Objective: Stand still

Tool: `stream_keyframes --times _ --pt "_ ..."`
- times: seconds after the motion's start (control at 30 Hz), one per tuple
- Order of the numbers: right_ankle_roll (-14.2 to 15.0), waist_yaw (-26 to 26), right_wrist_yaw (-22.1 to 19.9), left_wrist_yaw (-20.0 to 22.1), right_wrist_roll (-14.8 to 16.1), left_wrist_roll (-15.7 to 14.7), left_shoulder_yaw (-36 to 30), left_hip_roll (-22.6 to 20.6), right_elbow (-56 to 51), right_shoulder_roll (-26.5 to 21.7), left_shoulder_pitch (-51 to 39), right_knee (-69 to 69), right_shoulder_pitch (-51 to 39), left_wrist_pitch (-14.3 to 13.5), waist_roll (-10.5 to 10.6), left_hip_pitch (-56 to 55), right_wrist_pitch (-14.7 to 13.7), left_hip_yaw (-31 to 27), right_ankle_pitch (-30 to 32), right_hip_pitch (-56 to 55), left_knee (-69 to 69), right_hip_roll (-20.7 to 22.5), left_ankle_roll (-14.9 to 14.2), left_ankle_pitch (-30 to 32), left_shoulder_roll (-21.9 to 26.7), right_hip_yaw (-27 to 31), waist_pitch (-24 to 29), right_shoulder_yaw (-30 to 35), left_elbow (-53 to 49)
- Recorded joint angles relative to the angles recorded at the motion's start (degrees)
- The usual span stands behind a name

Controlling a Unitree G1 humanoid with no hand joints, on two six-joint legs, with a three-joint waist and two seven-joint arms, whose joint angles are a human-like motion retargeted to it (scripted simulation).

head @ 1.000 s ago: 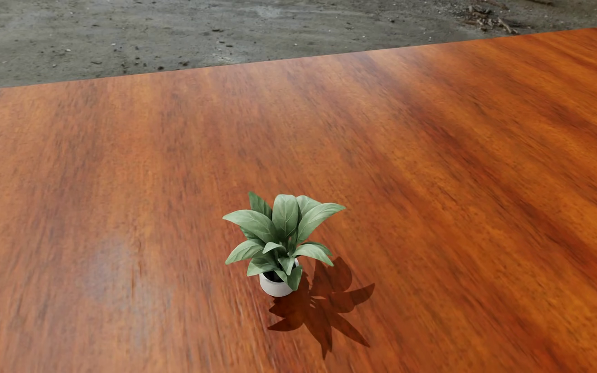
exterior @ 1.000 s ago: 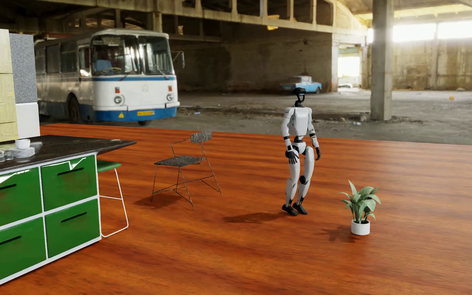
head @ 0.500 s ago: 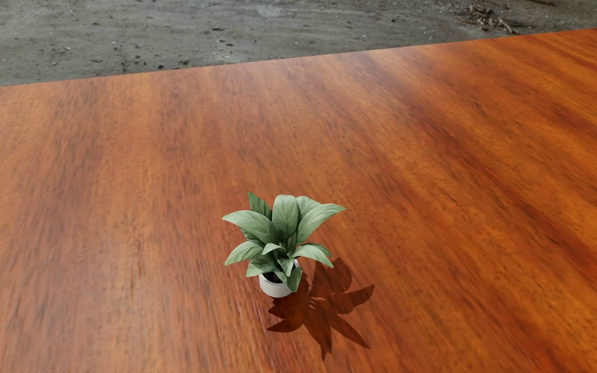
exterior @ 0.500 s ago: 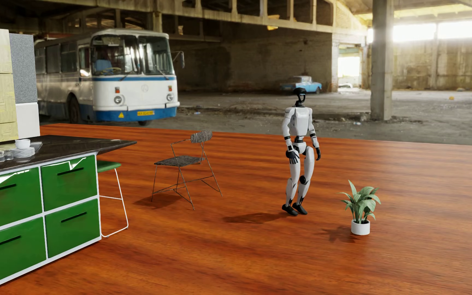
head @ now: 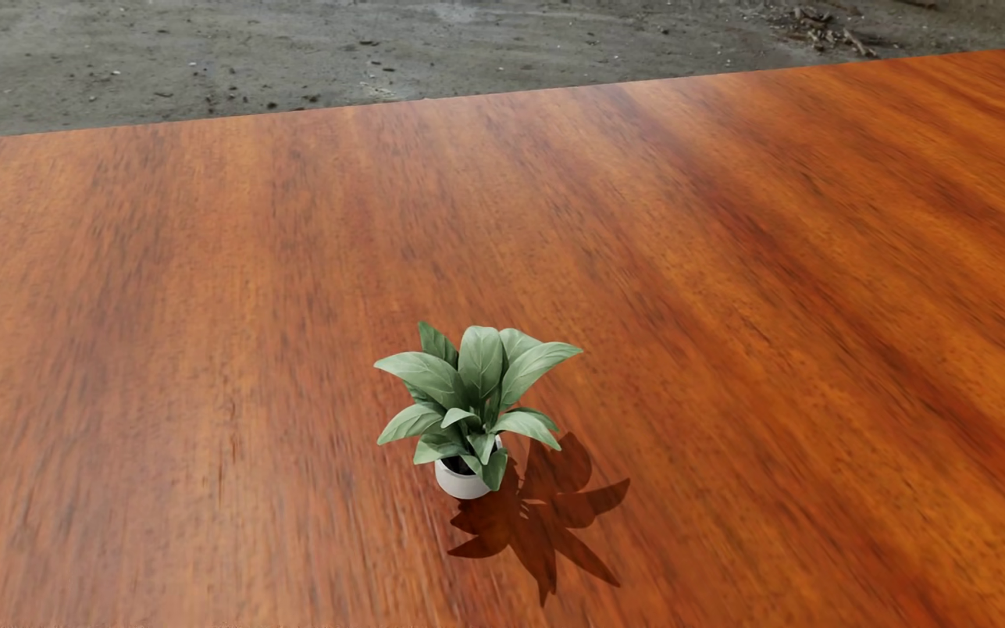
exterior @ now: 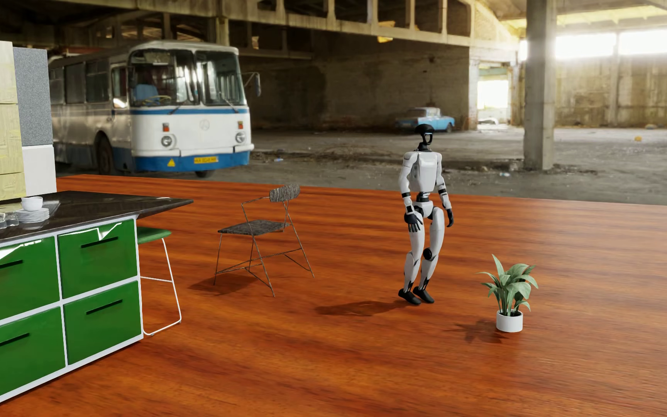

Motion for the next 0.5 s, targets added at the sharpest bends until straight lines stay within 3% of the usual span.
stream_keyframes --times 0.5 --pt "0.00 -0.99 0.00 0.00 0.00 0.00 -0.78 0.18 0.30 -0.05 -0.12 -0.18 -1.38 0.00 0.25 0.19 0.00 0.00 0.16 -0.24 -0.47 0.29 0.00 -0.28 0.06 0.00 -0.67 1.46 -0.05"
